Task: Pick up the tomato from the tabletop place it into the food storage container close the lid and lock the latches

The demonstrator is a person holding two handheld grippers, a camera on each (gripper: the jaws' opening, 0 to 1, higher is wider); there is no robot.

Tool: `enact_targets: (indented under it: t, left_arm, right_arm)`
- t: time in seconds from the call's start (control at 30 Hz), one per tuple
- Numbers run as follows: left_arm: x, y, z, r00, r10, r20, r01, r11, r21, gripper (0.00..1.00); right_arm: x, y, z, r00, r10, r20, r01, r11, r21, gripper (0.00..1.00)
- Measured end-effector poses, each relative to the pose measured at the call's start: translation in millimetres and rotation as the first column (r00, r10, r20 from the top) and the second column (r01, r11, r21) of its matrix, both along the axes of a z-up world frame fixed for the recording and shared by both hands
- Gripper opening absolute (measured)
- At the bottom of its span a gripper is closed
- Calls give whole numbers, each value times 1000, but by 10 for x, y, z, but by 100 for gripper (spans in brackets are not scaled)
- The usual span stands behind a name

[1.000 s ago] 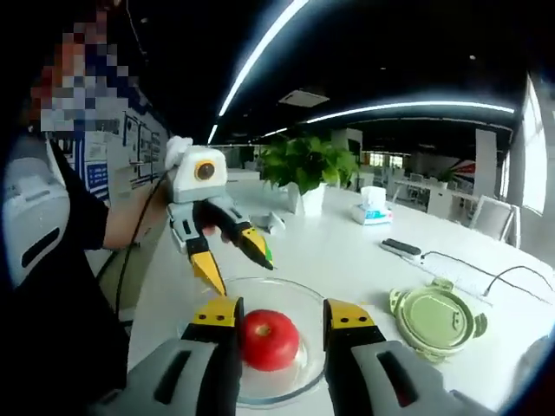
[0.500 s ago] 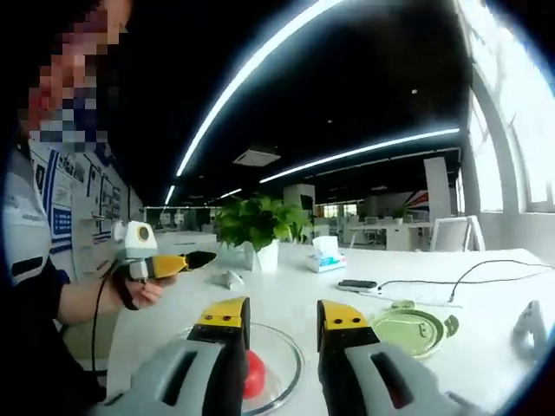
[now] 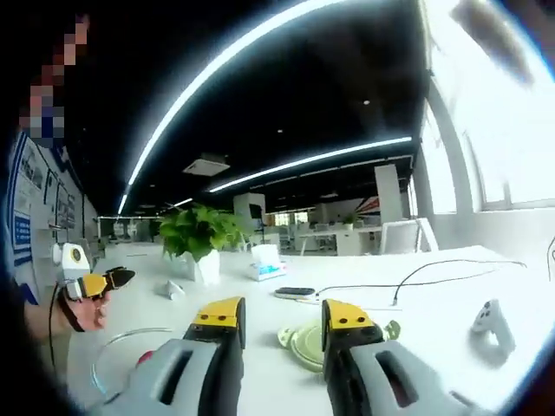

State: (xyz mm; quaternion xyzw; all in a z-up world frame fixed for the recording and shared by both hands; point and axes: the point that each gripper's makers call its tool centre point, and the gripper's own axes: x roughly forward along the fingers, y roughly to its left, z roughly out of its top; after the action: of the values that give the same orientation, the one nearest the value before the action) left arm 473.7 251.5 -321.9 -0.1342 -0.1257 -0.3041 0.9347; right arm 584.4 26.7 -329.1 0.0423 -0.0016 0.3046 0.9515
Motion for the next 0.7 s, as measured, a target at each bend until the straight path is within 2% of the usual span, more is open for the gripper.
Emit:
enact_targets:
  t: [0.07,0.13,0.17,0.2,0.23,0.27,0.3,0.37,0.4,0.47,0.53,0.6,0.7]
  left_arm:
    - [9,7,-33,1000,9,10,-9,1000,5,36]
    - [60,43,-97,999,33,3,-33,999,7,35]
    - [79,74,-128,998,56,6,-56,998,15,35]
    - [95,104,-153,997,79,15,-79,996,30,34]
    - [94,106,-187,996,82,15,-83,996,42,33]
    - [91,112,-214,996,88,17,-88,995,48,32]
    - [87,122,-234,995,93,21,-94,994,53,32]
    - [75,132,-228,995,99,28,-100,993,65,31]
    - [70,145,-217,993,107,39,-110,992,66,31]
    - [86,161,-222,994,108,25,-109,993,46,30]
    - [101,160,-233,995,100,13,-100,994,34,29]
    - [134,149,-278,994,108,-1,-108,992,58,29]
    - [133,145,-277,994,113,8,-113,991,67,28]
  right_arm:
    - [158,-55,-112,998,-2,-69,4,1000,21,32]
    - [420,-190,-242,985,-38,-166,49,997,59,31]
    - [531,-230,-267,983,-39,-180,54,995,83,30]
    - [645,-304,-335,971,-59,-232,83,992,95,28]
    - [758,-360,-362,966,-63,-252,96,988,120,27]
    - [863,-417,-427,959,-71,-275,106,988,115,27]
    - [959,-474,-511,945,-78,-318,120,986,115,27]
    - [1128,-545,-620,934,-88,-345,132,986,105,27]
    - [1186,-584,-712,923,-104,-370,142,987,76,27]
    - [1326,-624,-809,916,-119,-384,153,986,60,27]
    - [1395,-645,-851,907,-122,-403,161,985,66,27]
    - [1523,-704,-930,896,-130,-424,173,983,65,27]
    - [1645,-745,-1050,882,-148,-447,195,979,61,27]
